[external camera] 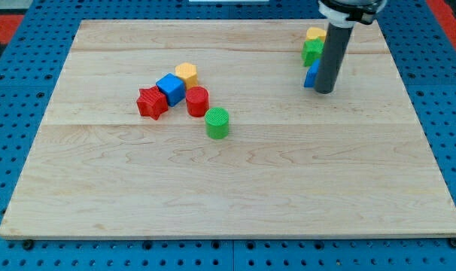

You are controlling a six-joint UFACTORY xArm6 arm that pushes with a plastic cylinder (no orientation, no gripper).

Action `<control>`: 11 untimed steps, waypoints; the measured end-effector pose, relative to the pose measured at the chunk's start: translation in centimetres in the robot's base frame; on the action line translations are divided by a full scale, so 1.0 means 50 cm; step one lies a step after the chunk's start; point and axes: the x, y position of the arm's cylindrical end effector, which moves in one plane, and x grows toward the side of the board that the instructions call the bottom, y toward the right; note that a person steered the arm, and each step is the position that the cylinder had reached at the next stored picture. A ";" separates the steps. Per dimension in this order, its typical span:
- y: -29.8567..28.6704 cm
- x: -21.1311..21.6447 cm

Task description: Separate the yellow hexagon and blue cube from each other

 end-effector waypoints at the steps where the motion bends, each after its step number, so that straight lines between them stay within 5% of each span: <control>1: 0.054 0.000; 4: -0.118 0.102; 8: -0.444 -0.143; 9: -0.558 -0.118; 11: -0.473 -0.060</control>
